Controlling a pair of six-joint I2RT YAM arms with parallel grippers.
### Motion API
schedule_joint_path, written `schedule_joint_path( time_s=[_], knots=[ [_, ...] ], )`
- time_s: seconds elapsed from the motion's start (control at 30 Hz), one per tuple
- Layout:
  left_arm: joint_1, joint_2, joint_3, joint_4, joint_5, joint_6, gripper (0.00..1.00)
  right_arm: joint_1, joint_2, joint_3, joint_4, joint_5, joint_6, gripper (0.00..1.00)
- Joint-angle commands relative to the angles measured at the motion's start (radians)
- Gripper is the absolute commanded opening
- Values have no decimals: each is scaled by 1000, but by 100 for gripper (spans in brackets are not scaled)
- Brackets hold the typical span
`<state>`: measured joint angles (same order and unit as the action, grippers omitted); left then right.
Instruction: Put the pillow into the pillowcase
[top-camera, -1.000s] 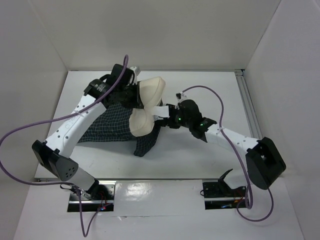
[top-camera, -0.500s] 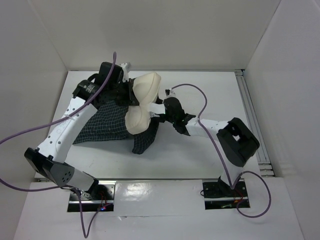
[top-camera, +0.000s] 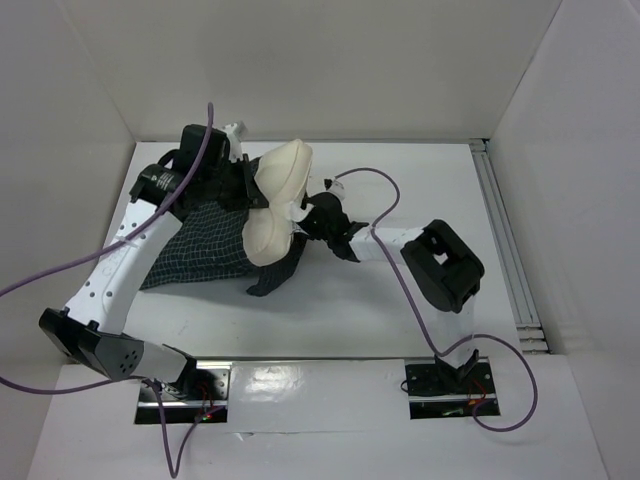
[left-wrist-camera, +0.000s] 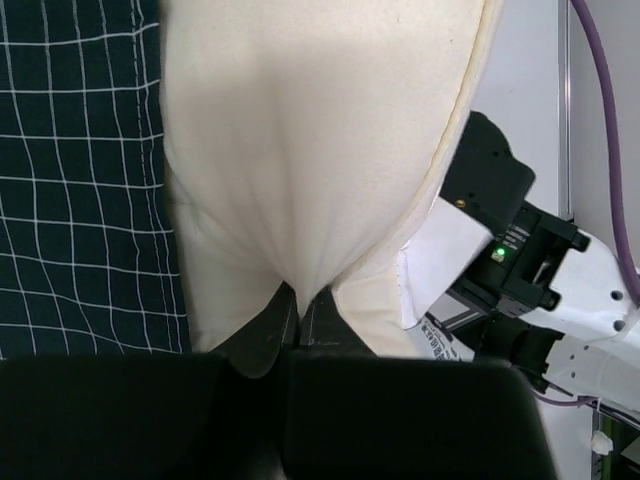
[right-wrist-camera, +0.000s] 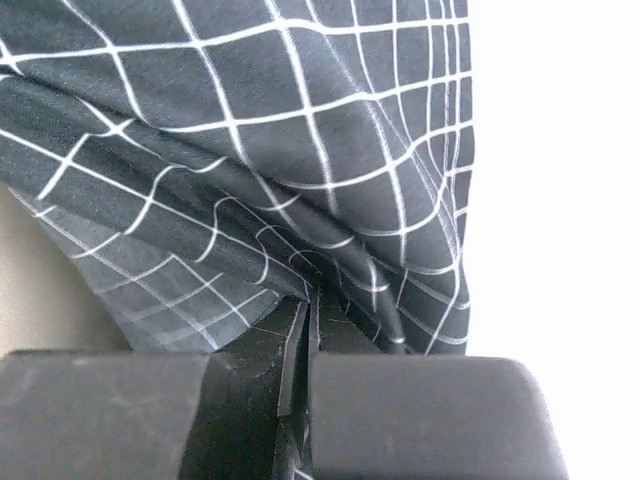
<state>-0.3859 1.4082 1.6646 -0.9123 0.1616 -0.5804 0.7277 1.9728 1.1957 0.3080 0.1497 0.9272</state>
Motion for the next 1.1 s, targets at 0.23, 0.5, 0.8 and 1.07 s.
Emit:
schedule_joint_path(
  time_s=[0.23, 0.5, 0.8, 1.07],
  knots=[
    [39, -69, -127, 148, -20, -44, 0, -117, -325, -231, -56, -48, -114, 0],
    [30, -19, -215, 193, -126, -64, 0, -195, -457, -286, -124, -200, -182, 0],
    [30, 18, -281, 193, -183, -75, 0, -315, -571, -361, -173, -248, -206, 0],
    [30, 67, -281, 213, -201, -107, 0, -358, -598, -386, -202, -356, -206, 0]
  ],
)
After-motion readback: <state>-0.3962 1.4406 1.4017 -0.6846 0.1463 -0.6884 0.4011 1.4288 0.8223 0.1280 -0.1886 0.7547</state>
